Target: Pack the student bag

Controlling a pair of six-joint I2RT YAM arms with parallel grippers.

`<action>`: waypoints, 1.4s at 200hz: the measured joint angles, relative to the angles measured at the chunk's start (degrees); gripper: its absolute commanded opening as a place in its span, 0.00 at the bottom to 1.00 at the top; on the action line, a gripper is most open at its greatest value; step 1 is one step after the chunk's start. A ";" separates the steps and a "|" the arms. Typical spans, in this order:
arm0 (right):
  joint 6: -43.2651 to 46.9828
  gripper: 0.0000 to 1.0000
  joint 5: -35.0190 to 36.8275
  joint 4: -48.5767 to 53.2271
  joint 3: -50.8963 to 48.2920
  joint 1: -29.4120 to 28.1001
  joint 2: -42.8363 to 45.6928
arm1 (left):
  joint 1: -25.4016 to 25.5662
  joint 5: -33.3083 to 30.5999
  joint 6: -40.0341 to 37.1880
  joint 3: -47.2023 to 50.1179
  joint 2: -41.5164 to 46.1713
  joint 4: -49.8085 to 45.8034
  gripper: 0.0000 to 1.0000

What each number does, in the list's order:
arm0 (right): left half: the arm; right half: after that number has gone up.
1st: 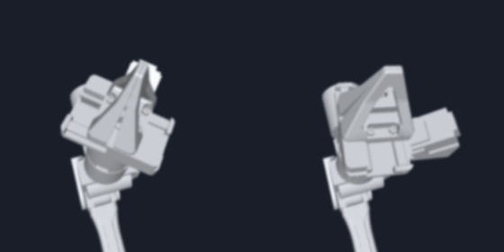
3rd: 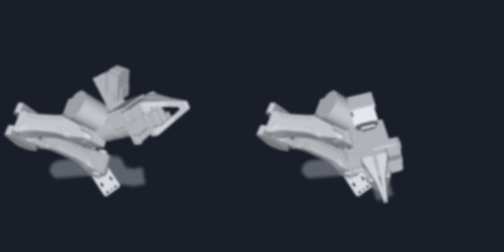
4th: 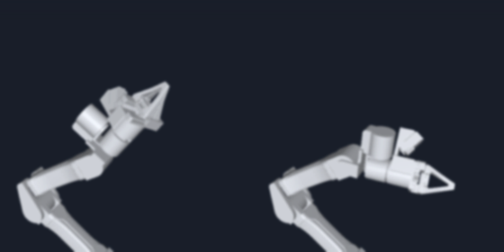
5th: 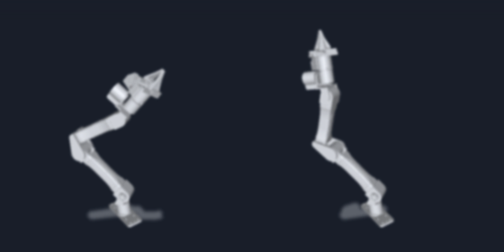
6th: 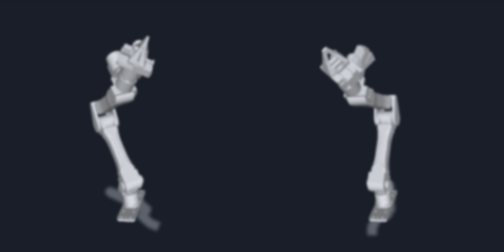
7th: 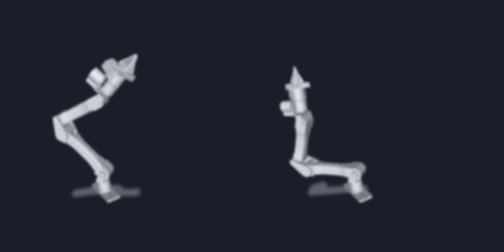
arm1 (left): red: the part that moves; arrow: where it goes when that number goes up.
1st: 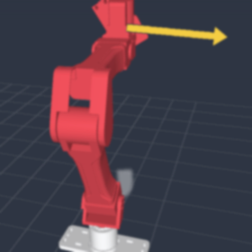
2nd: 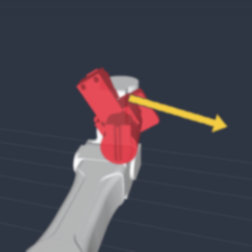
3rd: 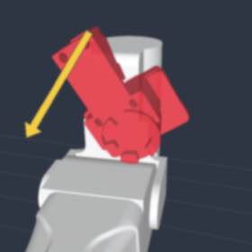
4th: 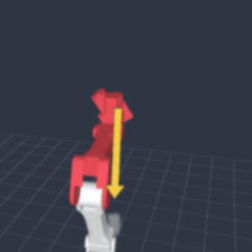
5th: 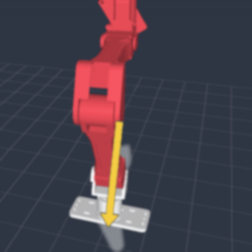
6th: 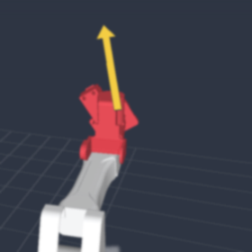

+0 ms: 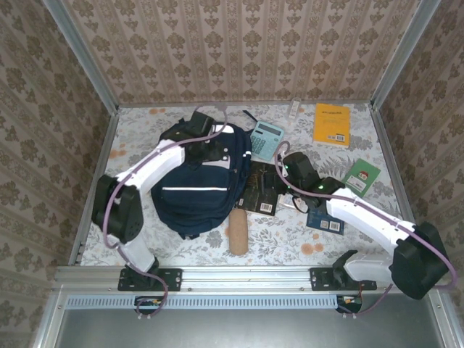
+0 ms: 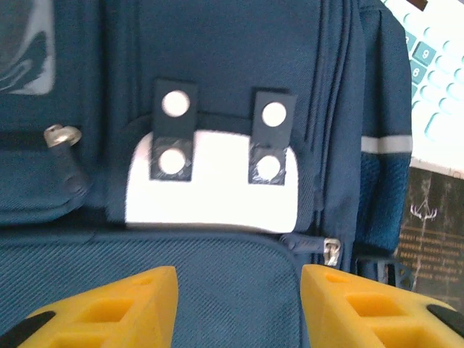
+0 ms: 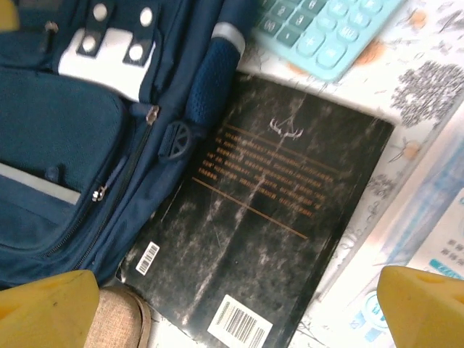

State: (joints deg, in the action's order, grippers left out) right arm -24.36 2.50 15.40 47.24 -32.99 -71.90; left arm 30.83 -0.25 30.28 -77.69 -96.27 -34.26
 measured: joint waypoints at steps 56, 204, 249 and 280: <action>-0.59 1.00 -1.49 -0.68 6.27 -0.44 -7.78 | 0.28 -1.99 4.98 15.78 11.67 -5.57 0.51; -1.31 1.00 -4.48 -2.91 14.60 -1.18 -18.23 | 0.90 -4.11 37.05 37.57 33.55 -19.26 0.56; -1.31 1.00 -4.48 -2.93 14.69 -1.49 -18.23 | -5.62 -3.74 36.83 38.73 33.07 -13.07 0.37; -1.33 0.99 -4.46 -2.93 14.69 -1.81 -18.16 | -11.63 -4.81 33.55 38.73 32.17 -10.84 0.35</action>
State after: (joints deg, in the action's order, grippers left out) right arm -25.69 -1.96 12.47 61.93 -34.81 -90.06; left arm 19.20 -5.06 63.83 -38.96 -64.10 -45.10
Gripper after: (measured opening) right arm 0.995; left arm 0.347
